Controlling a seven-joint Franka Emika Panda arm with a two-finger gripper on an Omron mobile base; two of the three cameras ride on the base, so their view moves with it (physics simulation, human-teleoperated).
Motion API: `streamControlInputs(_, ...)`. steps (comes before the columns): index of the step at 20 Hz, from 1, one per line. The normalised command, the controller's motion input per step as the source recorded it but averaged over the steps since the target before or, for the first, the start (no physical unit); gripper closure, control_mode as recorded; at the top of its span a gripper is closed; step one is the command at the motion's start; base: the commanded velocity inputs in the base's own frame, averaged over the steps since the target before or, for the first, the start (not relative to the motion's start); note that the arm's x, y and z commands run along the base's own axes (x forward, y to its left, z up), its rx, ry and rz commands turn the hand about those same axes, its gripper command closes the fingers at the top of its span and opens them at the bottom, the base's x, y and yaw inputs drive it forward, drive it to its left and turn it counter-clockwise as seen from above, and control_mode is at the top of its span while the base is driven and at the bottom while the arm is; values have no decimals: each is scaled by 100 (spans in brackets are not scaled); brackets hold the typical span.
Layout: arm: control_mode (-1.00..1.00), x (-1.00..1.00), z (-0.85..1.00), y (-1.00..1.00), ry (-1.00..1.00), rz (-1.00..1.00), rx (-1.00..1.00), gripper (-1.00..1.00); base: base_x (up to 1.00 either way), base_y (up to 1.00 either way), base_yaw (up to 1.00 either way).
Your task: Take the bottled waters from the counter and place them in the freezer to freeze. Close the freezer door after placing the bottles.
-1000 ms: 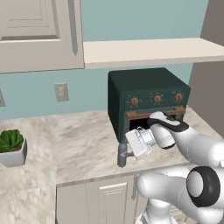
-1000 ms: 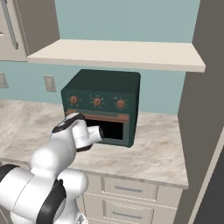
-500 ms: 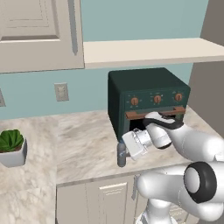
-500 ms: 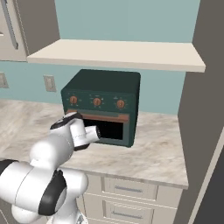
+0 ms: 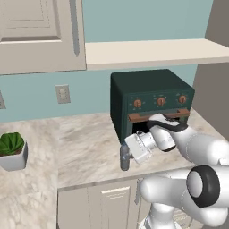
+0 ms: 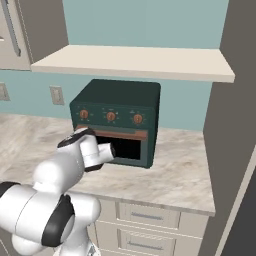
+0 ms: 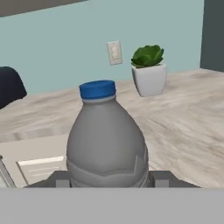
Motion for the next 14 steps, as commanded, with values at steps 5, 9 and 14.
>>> streamControlInputs(5,-100,-73,87,0,-18,-7,0,100,0,0,0)
streamControlInputs(9,-100,-77,100,10,-18,-10,0,100,0,0,0)
streamControlInputs(14,-100,-76,100,12,-11,-18,0,100,0,0,0)
